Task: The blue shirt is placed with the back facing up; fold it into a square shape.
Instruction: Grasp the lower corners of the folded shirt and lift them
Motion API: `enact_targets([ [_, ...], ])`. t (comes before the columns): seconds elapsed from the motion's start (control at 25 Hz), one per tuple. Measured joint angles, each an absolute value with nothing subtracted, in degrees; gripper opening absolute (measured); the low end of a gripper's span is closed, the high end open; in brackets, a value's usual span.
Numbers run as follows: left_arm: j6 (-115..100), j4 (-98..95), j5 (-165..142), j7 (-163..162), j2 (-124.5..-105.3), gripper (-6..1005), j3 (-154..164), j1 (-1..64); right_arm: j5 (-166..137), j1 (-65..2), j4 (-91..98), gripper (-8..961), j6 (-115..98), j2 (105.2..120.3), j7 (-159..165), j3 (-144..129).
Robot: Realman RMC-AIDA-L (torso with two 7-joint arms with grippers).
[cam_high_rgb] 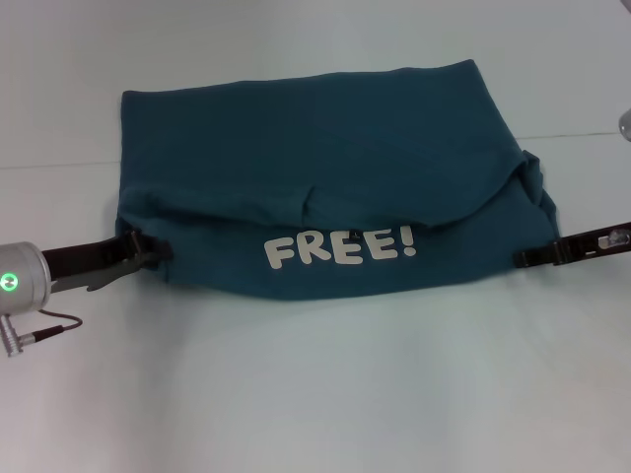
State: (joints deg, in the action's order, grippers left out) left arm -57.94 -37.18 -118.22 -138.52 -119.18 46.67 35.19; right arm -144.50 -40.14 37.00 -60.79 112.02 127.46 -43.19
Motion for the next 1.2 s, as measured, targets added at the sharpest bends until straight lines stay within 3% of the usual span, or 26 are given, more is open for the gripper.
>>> enact_targets([
  [0.28,-57.9,-37.1,-118.2,-138.5,-119.18,49,46.7,35.2,-144.2,-40.0,37.2,596,-60.9,111.74,129.0,-42.8],
  [0.36,-57.9,-37.1,-118.2,-138.5,-119.18,49,46.7,35.2,-144.2,-40.0,37.2,357,-60.8,111.69,129.2,-42.8],
  [1.0,-59.6,-37.2,-118.6,-138.6,-118.94,48,46.7,35.2,-144.3,-40.0,37.3,-1,-61.6,111.3,130.9,-42.8],
  [1.2,-68.8,-38.7,-119.7,-139.7,-117.44,48,46.7,34.4,-147.3,-39.1,43.4,5,-72.9,111.13,134.9,-43.1],
])
